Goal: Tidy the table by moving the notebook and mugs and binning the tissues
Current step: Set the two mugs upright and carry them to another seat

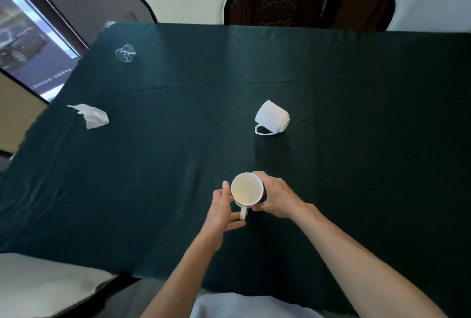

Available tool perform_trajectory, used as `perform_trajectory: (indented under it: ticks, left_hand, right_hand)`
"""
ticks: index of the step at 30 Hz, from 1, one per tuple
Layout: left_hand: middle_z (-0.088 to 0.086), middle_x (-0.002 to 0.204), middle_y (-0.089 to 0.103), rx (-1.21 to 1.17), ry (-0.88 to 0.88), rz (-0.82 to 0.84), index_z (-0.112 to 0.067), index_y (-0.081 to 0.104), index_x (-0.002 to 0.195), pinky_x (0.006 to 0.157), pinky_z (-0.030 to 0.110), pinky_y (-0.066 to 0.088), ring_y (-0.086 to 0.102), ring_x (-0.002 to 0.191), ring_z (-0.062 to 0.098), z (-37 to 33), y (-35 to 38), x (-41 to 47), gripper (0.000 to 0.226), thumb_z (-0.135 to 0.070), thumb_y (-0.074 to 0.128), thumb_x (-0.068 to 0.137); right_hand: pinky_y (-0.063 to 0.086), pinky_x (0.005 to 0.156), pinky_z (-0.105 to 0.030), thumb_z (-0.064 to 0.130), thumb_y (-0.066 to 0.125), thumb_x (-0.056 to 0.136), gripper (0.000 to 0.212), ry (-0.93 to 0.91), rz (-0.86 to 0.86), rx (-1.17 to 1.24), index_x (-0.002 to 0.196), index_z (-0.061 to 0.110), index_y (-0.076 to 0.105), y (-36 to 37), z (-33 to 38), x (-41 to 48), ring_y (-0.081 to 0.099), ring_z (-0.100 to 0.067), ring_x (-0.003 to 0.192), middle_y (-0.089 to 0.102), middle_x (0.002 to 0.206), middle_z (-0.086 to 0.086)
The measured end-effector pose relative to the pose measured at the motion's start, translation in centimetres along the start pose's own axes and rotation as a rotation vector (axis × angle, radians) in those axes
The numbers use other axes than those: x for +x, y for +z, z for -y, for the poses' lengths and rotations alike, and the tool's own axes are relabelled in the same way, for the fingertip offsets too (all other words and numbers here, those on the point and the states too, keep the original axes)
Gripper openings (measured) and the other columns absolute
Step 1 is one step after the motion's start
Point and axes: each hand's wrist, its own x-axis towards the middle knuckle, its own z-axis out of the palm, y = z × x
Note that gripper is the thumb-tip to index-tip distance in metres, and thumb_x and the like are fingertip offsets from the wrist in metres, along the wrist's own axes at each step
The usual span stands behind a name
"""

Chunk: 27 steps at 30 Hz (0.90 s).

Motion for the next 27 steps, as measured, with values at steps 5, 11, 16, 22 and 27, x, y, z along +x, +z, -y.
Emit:
perform_trajectory:
  ticks: [5,11,16,22,27]
  left_hand:
    - [0.001,0.145,0.052,0.013,-0.078,0.073,-0.028,0.038,0.136,0.078,0.043,0.067,0.074,0.102,0.031,-0.4,-0.5,0.6,0.063,-0.076,0.032,0.095]
    - [0.008,0.142,0.051,-0.064,-0.194,0.118,-0.021,0.041,0.140,0.064,0.045,0.066,0.068,0.106,0.034,-1.2,-1.4,2.0,0.072,-0.077,0.034,0.094]
    - [0.005,0.125,0.059,0.184,-0.166,-0.016,-0.018,0.047,0.132,0.070,0.043,0.063,0.064,0.105,0.027,-2.8,-1.5,5.5,0.069,-0.074,0.024,0.098]
    - [-0.001,0.103,0.061,0.182,0.010,0.055,-0.026,0.058,0.098,0.088,0.046,0.057,0.059,0.089,0.021,-9.8,1.1,12.3,0.046,-0.065,0.034,0.101]
    - [-0.008,0.097,0.059,0.207,0.062,0.100,-0.028,0.057,0.102,0.094,0.045,0.057,0.063,0.100,0.021,-14.8,4.0,17.9,0.043,-0.064,0.033,0.102]
  right_hand:
    - [0.056,0.090,-0.036,0.021,0.090,0.068,0.083,0.039,0.030,-0.018,0.137,0.035,0.048,0.0,0.3,0.3,0.064,-0.017,0.109,0.069,0.123,0.007]
    - [0.055,0.088,-0.032,0.016,0.086,0.068,0.086,0.121,0.082,-0.029,0.138,0.040,0.042,-0.3,0.0,1.0,0.064,-0.018,0.110,0.067,0.125,0.006]
    - [0.050,0.107,-0.038,0.007,0.074,0.079,0.080,0.255,0.091,-0.073,0.151,0.024,0.042,-2.2,-0.9,2.8,0.058,-0.023,0.130,0.059,0.143,-0.005]
    - [0.046,0.096,-0.037,0.017,0.074,0.086,0.052,0.273,-0.414,-0.146,0.135,0.012,0.058,-5.9,-0.1,7.2,0.059,-0.030,0.115,0.061,0.121,-0.010]
    - [0.046,0.105,-0.042,0.017,0.080,0.083,0.076,0.301,-0.488,-0.227,0.150,0.011,0.043,-7.7,0.0,12.3,0.046,-0.037,0.125,0.048,0.138,-0.016]
